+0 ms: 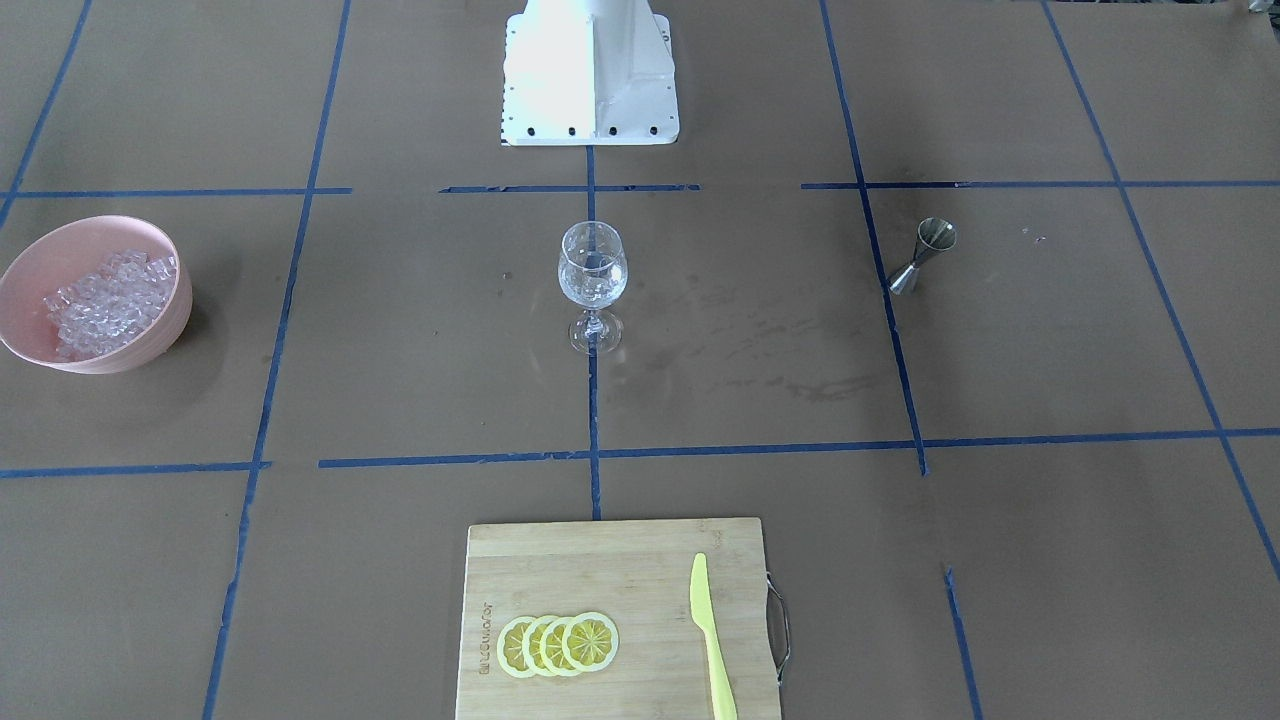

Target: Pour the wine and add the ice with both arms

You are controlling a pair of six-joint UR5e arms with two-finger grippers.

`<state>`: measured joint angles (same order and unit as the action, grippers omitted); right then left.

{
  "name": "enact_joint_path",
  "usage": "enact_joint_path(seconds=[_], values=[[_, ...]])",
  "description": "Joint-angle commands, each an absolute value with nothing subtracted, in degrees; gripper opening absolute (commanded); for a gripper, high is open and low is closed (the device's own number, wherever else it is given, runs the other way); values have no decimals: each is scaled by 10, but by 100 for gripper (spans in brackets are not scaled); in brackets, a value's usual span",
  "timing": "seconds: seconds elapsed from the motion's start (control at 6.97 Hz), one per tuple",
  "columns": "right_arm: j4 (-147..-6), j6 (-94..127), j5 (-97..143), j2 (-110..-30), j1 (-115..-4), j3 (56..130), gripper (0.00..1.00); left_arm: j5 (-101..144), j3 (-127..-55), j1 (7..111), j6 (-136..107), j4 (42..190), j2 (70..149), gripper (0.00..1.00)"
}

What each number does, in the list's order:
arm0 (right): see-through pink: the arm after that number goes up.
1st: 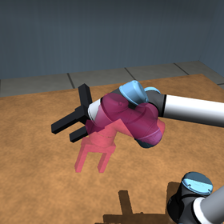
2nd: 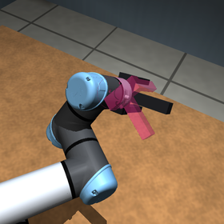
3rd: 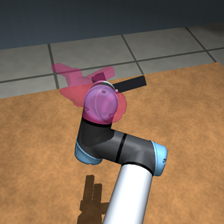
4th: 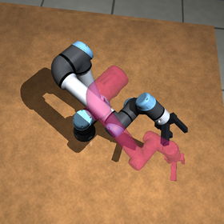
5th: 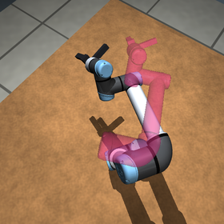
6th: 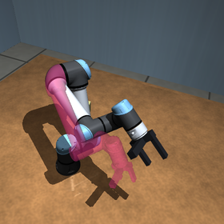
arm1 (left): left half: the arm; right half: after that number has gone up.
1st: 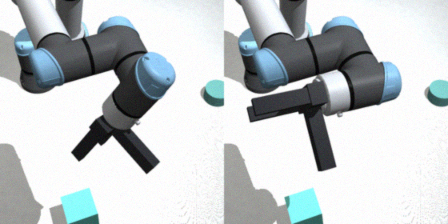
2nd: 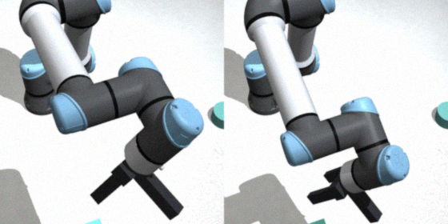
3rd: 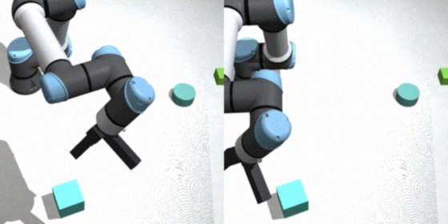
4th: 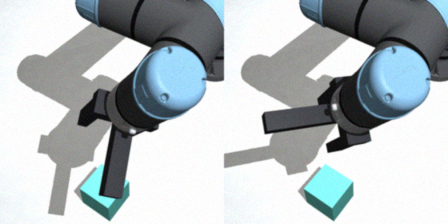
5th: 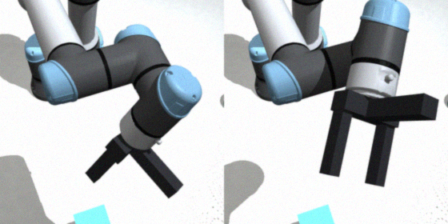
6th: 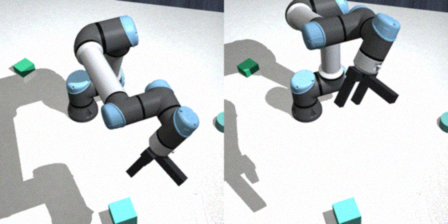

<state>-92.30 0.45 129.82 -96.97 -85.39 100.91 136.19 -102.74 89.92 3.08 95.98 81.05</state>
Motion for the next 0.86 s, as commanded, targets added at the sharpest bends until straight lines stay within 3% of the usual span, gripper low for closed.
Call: enact_joint_path(seconds=[0.0,0.72], values=[[-923,4,1305,-997,-879,1008,100,1361,-1027,900,31,960,809,100],[-918,3,1305,-998,-882,998,100,1361,-1029,901,31,959,802,100]])
